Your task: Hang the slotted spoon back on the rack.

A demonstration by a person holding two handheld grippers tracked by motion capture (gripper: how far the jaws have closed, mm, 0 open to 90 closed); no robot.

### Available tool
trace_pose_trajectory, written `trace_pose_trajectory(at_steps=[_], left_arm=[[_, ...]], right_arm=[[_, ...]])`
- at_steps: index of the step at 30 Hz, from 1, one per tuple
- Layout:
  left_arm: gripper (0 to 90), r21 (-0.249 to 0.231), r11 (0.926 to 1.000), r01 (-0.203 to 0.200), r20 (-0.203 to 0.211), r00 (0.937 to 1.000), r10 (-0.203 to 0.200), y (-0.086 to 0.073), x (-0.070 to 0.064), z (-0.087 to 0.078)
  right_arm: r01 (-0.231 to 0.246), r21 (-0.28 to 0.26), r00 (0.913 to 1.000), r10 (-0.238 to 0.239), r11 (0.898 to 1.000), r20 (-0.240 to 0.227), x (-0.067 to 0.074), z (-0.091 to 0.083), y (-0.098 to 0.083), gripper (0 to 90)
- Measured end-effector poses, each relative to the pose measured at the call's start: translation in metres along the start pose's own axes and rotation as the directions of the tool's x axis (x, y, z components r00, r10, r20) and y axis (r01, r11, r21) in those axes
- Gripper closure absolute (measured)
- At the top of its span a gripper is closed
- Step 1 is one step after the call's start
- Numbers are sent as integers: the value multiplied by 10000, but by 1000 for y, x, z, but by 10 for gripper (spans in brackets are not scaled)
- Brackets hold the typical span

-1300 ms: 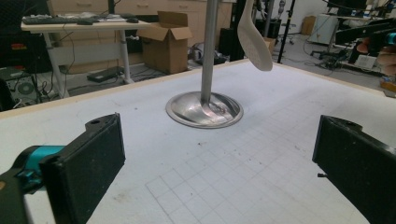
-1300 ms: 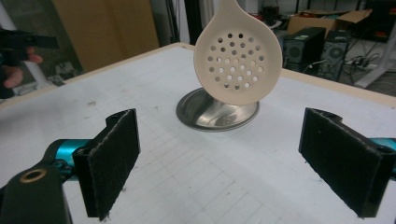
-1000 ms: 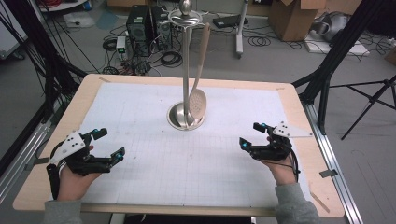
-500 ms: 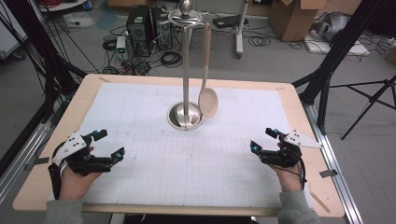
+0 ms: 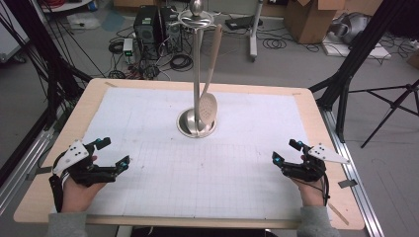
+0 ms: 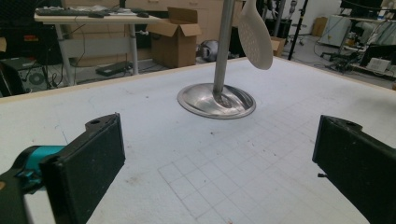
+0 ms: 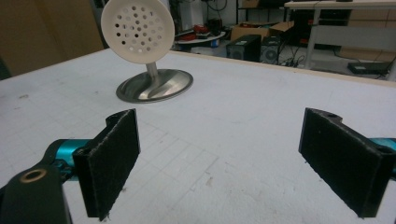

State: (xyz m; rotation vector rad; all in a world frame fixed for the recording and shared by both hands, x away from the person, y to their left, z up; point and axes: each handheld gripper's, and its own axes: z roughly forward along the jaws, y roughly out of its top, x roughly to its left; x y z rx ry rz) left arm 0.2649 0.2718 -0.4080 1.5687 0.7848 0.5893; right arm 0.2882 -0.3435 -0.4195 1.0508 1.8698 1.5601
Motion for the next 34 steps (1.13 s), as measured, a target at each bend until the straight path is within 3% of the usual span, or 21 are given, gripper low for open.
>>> trace_pose_trajectory(at_steps=[16,24,26,34], left_arm=[[27,26,9999,130,-196,9997,-129,-6,2,-3],[27,42,9999,140,-41,9999,-140,-9,2,-1],[27,75,9998,179,-34,9998,-179,-10,1,0],[27,95,9998,182,-84,9998,-181,-11,0,0]], right_arm=[[-150,-198,9987,159,9997,475,-8,-15,-15,116],[-460,-80,9975,464,9989,527,-11,-18,-22,116],[-392,-272,9979,406,9989,501,-13,-19,-23,116],[-421,-162,9981,428,9990,449,-12,-19,-27,116]])
